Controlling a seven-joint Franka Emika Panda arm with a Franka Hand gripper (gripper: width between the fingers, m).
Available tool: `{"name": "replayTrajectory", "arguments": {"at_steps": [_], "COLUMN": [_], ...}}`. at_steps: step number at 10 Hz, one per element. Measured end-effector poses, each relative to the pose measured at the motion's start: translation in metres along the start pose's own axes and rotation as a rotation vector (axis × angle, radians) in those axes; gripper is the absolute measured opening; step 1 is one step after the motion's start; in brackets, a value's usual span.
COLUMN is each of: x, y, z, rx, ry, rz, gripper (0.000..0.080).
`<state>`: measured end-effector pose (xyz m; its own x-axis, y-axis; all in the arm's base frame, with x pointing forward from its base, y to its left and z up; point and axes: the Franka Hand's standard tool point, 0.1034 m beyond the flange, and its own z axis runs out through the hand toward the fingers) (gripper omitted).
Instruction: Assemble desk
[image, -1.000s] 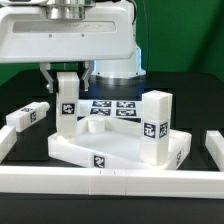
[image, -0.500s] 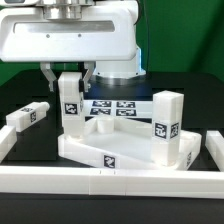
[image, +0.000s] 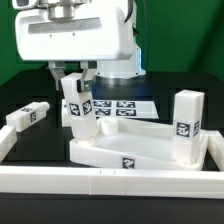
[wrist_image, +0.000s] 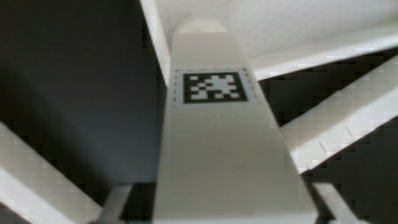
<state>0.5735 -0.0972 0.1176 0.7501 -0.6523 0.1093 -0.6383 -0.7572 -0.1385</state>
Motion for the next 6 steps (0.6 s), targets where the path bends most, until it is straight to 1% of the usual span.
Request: {"name": "replayTrajectory", "arguments": {"at_steps": [1, 6], "x": [-0.0023, -0.0044], "y": [-0.0032, -0.006], "z": [0.0006, 0.0016], "rx": [0.007, 0.027], "ry": [-0.003, -0.016], "rz": [0.075, 0.324], "gripper": [0.029, 0.029]}}
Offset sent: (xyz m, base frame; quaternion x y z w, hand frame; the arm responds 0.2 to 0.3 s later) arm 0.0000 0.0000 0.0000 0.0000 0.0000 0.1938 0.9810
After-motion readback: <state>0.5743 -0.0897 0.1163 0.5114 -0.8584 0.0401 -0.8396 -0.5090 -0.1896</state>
